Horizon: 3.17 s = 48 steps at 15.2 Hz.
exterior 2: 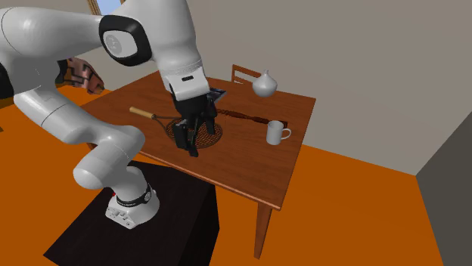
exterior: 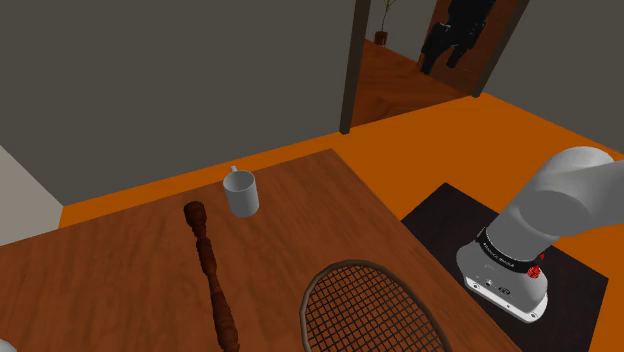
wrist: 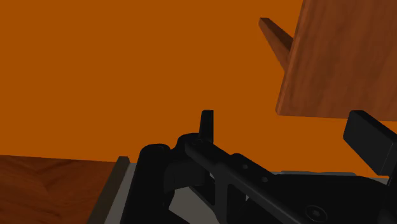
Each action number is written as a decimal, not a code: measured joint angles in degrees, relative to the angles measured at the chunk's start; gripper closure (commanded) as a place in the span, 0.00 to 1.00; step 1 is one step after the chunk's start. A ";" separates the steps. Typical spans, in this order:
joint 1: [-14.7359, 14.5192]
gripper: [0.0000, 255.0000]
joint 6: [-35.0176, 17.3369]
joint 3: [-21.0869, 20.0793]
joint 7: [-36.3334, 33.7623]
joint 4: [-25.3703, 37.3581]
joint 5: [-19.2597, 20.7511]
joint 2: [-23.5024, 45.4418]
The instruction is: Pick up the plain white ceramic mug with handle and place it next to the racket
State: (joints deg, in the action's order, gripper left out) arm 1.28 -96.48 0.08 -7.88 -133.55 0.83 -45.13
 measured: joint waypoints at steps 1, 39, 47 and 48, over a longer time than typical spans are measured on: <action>0.00 0.00 0.00 0.00 0.00 0.00 0.00 0.00; -14.23 0.00 -19.19 -30.22 -43.64 35.26 11.58 63.05; -23.60 0.00 -14.31 -28.66 -48.77 54.88 18.12 80.22; -23.81 0.00 -14.60 -28.52 -48.88 55.13 18.33 80.81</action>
State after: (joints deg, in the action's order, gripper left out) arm -22.53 -111.08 -28.45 -56.76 -78.42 19.16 35.68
